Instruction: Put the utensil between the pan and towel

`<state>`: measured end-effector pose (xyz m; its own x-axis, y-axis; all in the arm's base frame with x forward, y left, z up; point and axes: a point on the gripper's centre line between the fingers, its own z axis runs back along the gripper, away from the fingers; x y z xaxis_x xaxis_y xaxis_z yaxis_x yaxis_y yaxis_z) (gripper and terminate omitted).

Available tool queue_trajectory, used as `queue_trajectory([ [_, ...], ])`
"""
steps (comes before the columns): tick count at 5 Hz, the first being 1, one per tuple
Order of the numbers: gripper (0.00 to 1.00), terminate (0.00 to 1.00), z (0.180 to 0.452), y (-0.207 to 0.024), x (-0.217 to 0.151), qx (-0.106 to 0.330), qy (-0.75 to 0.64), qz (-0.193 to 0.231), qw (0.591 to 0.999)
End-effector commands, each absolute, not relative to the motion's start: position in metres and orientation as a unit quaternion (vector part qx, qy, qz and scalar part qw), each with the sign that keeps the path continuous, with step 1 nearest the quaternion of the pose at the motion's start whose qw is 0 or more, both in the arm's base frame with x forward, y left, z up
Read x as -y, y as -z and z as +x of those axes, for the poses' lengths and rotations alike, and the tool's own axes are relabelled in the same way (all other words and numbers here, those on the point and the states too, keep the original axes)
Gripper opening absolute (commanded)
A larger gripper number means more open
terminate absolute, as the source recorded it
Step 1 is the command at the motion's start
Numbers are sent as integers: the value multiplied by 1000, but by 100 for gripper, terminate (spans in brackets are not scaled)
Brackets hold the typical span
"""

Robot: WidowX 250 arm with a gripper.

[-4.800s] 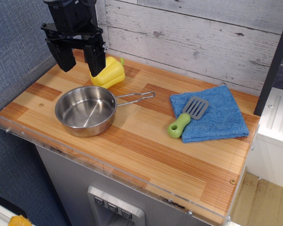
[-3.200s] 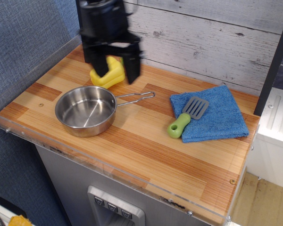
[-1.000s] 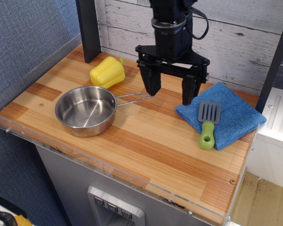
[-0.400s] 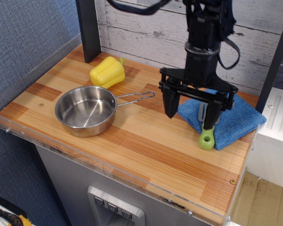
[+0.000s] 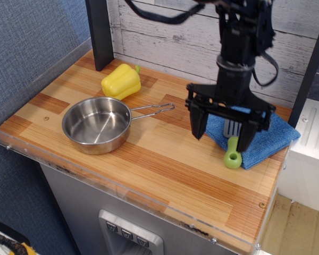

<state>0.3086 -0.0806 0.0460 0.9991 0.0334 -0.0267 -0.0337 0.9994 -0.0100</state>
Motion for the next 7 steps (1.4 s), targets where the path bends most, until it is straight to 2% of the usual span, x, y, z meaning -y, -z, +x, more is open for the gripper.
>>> queue_trajectory([
  [1,100,0,309,-33,91,-18,-7,-2,1000],
  [3,100,0,307,-22,90,-29,-7,-4,1000],
  [4,0,0,307,-23,90,-25,-6,-5,1000],
  [7,0,0,308,-29,86,-17,-10,-14,1000],
])
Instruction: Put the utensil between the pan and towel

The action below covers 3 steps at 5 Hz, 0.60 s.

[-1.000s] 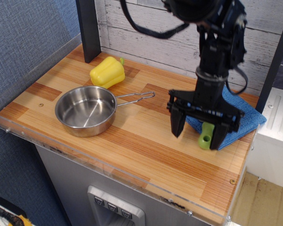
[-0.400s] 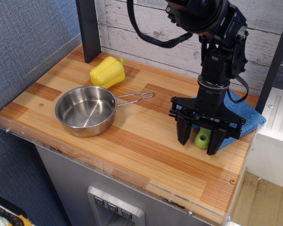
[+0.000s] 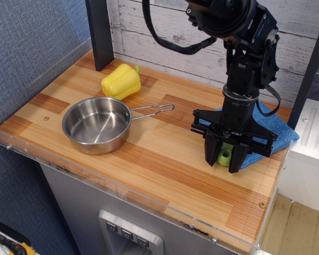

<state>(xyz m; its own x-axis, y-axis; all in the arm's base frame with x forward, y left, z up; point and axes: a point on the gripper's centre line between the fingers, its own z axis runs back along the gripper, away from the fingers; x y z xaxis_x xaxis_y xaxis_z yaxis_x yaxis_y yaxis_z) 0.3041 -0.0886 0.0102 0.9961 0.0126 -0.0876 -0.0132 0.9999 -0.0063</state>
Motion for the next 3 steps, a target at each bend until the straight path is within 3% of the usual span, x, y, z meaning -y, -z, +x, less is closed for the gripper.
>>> queue_trajectory([
  [1,0,0,304,-58,85,10,-13,-27,1000],
  [3,0,0,285,-125,63,56,-23,-54,997],
])
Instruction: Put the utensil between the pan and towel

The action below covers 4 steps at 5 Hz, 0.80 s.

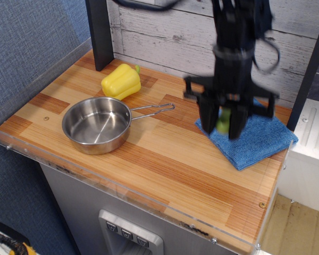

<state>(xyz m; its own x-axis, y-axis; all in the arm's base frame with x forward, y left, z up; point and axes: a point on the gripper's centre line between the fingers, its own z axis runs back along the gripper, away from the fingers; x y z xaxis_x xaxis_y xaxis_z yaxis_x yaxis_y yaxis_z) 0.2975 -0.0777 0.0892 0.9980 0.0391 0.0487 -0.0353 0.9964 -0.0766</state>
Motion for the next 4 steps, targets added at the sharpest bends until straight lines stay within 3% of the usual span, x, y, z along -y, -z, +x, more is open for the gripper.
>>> queue_trajectory([
  [1,0,0,266,-127,39,42,-32,-59,997],
  [3,0,0,220,-104,-17,-2,-55,-62,997],
  [4,0,0,207,-74,-23,-30,-34,-61,997],
])
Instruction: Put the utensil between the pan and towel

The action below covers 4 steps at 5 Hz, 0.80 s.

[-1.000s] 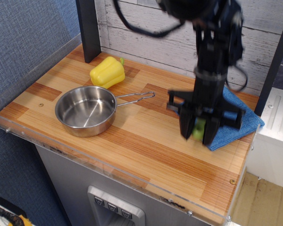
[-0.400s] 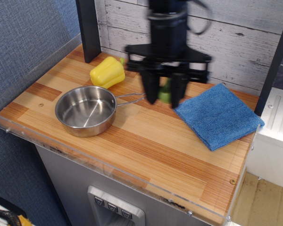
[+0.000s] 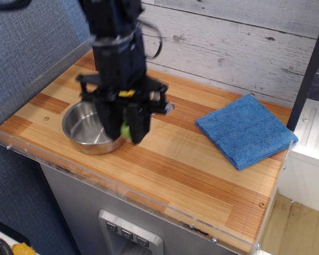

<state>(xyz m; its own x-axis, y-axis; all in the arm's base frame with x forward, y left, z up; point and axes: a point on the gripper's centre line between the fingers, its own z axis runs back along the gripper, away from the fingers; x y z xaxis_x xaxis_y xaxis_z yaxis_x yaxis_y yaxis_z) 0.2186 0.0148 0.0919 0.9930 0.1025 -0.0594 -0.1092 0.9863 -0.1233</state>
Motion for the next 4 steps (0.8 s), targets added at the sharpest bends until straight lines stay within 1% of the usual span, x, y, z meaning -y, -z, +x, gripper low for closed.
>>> queue_trajectory([
  [1,0,0,224,-45,-9,-20,22,-43,999],
  [2,0,0,237,-26,1,-1,41,-33,999],
  [3,0,0,248,-8,15,1,69,-13,998],
  [4,0,0,250,1,23,-1,72,-6,997],
])
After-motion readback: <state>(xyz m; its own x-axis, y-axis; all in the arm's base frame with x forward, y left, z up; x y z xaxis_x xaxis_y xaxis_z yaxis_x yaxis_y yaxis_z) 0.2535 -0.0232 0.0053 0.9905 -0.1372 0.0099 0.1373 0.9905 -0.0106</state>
